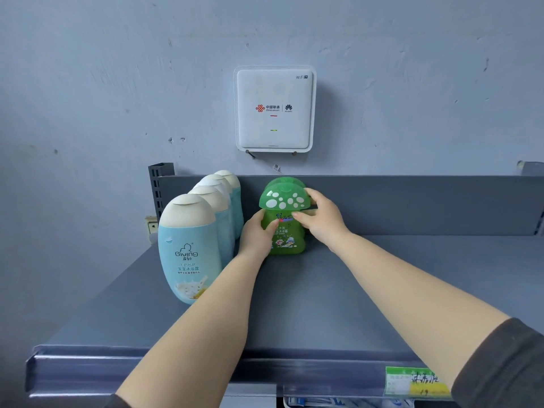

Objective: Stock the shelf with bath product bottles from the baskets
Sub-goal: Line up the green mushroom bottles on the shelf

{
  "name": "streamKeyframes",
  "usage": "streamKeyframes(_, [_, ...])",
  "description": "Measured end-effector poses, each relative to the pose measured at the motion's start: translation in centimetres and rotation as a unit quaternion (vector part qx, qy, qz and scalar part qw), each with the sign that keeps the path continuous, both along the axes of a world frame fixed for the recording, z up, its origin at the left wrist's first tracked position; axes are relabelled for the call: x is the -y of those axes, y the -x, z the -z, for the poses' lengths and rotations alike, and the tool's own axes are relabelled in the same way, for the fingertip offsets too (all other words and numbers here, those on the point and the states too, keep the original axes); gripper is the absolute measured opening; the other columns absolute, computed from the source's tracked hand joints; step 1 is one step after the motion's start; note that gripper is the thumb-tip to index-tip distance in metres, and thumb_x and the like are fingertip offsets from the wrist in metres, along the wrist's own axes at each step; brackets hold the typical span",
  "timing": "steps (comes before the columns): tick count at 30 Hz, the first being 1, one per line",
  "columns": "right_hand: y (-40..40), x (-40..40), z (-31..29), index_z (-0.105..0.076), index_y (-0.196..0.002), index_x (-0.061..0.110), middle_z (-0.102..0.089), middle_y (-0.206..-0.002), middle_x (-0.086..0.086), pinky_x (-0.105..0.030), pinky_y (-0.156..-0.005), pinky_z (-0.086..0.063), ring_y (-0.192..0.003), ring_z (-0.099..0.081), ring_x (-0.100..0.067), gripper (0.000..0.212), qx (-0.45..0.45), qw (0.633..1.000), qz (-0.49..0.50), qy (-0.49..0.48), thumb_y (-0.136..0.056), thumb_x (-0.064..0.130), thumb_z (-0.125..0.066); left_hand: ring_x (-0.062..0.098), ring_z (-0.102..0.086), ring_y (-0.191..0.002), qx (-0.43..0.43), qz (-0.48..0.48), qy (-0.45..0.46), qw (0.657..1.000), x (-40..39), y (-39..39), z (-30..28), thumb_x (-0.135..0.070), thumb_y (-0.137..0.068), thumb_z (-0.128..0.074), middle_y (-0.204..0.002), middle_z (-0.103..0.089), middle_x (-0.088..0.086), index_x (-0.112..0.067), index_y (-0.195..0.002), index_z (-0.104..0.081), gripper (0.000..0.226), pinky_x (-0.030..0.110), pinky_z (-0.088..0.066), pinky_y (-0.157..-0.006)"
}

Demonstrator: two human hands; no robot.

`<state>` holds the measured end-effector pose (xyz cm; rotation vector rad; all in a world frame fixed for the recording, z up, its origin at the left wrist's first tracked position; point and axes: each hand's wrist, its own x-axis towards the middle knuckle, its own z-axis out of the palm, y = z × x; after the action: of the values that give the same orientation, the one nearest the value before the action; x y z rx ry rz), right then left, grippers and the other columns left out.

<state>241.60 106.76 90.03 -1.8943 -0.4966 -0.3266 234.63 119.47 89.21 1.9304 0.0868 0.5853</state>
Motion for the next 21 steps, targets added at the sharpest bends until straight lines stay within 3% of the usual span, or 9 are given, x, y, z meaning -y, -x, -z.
streamKeyframes(6, [-0.1,0.0,-0.4,-0.046,-0.136,0.017,-0.059,-0.125,-0.005,-0.047,-0.094,-0.049,-0.111,-0.059,-0.026,0.063,0.012,1.000,0.007,0.018,-0.079,0.013,-0.072,0.010,-0.053,-0.096,0.011,-0.006,-0.004,1.000,0.0,-0.3,0.1,-0.012,-0.095,-0.052,-0.112,-0.061,0.002,-0.007,-0.126,-0.054,0.032,0.013,-0.036,-0.073])
streamKeyframes(15, [0.8,0.1,-1.2,-0.042,-0.138,0.015,-0.058,-0.126,-0.005,-0.043,-0.094,-0.050,-0.100,-0.064,-0.022,0.065,-0.002,0.999,0.010,0.048,-0.080,0.007,-0.070,0.023,-0.058,-0.110,-0.010,-0.015,0.000,1.000,0.1,-0.1,0.1,-0.016,-0.093,-0.056,-0.121,-0.062,0.007,-0.008,-0.128,-0.053,0.037,0.024,-0.042,-0.087])
streamKeyframes(19, [2.0,0.5,-1.7,-0.031,-0.142,0.011,-0.052,-0.132,-0.006,-0.032,-0.093,-0.046,-0.108,-0.058,-0.022,0.076,-0.006,0.994,0.040,0.103,-0.079,0.008,-0.072,0.024,-0.049,-0.124,-0.045,-0.036,0.024,0.998,0.5,0.4,-0.6,-0.022,-0.089,-0.061,-0.141,-0.046,0.008,-0.006,-0.141,-0.035,0.060,0.028,-0.041,-0.093])
streamKeyframes(21, [2.9,1.2,-2.0,-0.026,-0.144,0.010,-0.047,-0.135,-0.010,-0.030,-0.090,-0.044,-0.112,-0.055,-0.023,0.080,-0.011,0.994,0.060,0.092,-0.079,0.010,-0.072,0.025,-0.045,-0.126,-0.058,-0.051,0.029,0.997,0.7,1.0,-1.3,-0.020,-0.089,-0.062,-0.144,-0.038,0.009,-0.004,-0.142,-0.028,0.065,0.026,-0.039,-0.086])
